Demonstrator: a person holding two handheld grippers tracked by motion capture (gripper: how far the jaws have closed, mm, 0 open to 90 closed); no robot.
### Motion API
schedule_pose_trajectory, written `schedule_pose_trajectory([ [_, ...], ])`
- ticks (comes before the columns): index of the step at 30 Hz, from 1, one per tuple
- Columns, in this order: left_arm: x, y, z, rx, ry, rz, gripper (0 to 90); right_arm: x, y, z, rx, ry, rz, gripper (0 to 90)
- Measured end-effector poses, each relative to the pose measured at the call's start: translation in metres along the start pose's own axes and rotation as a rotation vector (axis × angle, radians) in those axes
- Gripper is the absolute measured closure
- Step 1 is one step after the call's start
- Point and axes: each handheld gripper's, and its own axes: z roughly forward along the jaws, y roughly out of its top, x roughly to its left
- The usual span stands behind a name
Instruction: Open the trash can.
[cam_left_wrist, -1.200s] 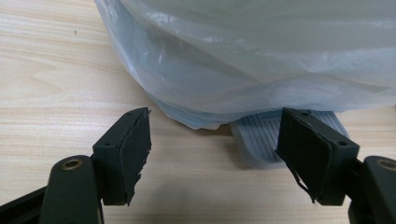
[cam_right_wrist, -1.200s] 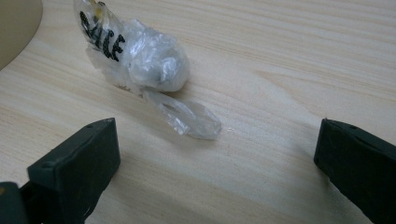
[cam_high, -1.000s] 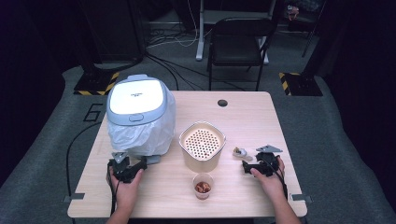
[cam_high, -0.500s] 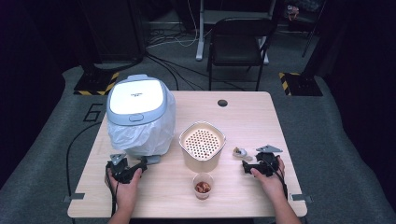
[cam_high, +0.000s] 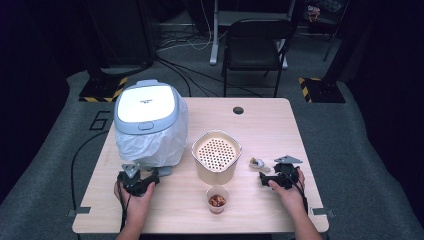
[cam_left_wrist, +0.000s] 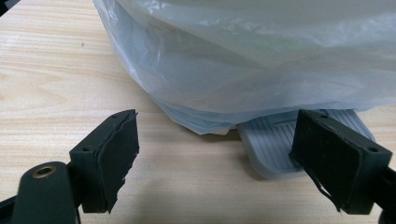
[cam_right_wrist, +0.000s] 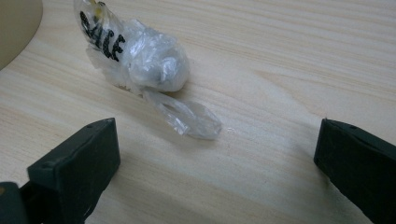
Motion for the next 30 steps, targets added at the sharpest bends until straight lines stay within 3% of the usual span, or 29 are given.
schedule_pose_trajectory([
  [12,-0.0001,0.0004,0.0019,0.036,-0.011,-0.01,14.7,0.0002,0.0,0.0,0.0,0.0,0.003,0.0],
  [19,0.0015,0.0013,0.0041,0.05,-0.005,0.006,15.0,-0.0002,0.0,-0.0001,0.001,-0.001,-0.002,0.0],
  [21,0.0035,0.0022,0.0059,0.083,-0.005,0.006,15.3,0.0,0.0,0.0,0.0,0.0,0.0,0.0],
  [30,0.0053,0.0027,0.0092,0.116,-0.021,-0.021,15.2,-0.0006,-0.0002,-0.0001,0.002,-0.001,-0.008,0.0],
])
